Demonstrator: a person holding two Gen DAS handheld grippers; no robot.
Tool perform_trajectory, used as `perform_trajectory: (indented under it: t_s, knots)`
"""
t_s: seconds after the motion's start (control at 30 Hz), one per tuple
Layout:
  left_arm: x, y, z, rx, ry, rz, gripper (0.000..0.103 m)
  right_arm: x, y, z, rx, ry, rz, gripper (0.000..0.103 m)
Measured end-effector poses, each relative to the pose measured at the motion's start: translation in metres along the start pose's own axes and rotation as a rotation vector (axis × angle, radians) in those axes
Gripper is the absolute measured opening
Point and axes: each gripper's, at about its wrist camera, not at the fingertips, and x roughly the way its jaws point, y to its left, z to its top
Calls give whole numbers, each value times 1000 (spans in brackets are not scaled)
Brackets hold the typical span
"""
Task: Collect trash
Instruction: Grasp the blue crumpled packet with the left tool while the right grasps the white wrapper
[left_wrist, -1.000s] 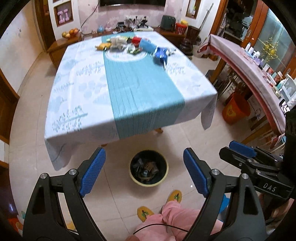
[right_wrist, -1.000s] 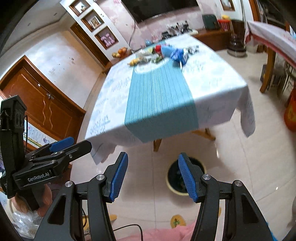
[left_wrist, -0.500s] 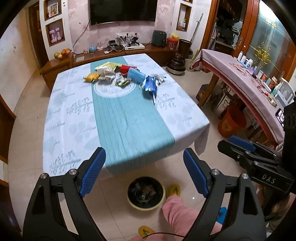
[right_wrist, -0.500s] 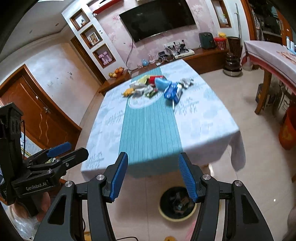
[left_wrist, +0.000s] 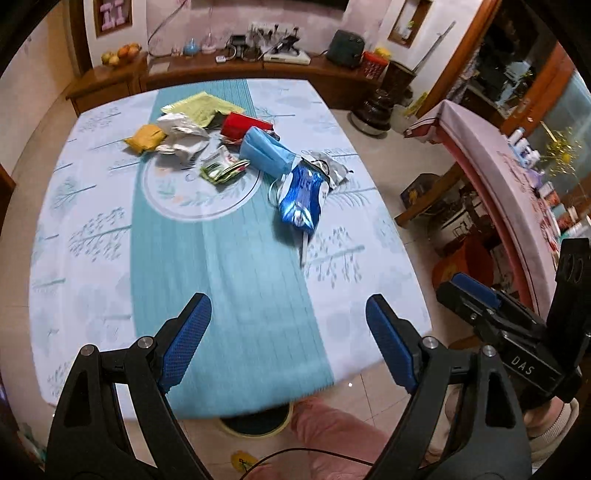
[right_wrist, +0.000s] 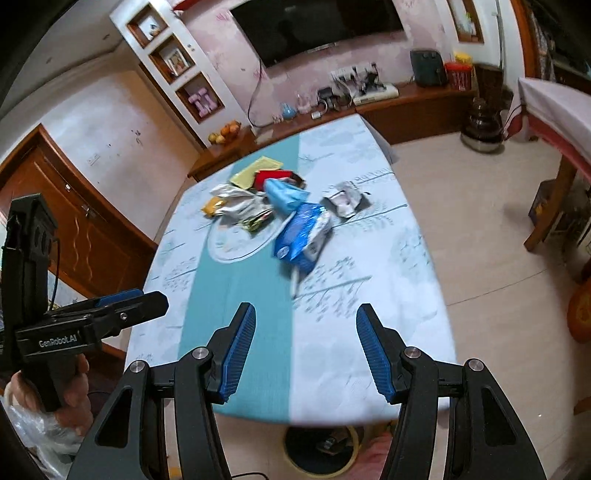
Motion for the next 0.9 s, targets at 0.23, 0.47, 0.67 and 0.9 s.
perform_trajectory:
  t_s: [0.23,0.47,0.67,0.9]
  knots:
    - [75,-13,60,-51,73,23,84,54,-49,60,-38,70,19,58]
    - [124,-10,73,-79,149,47,82,109,-72,86,-53,123,34,58]
    - [159,-3,83,-108,211,41,79,138,-74,101,-75,146,55,58]
    - [193,3,104,-132,250,15,72,165,-74,117,-87,161,49,58]
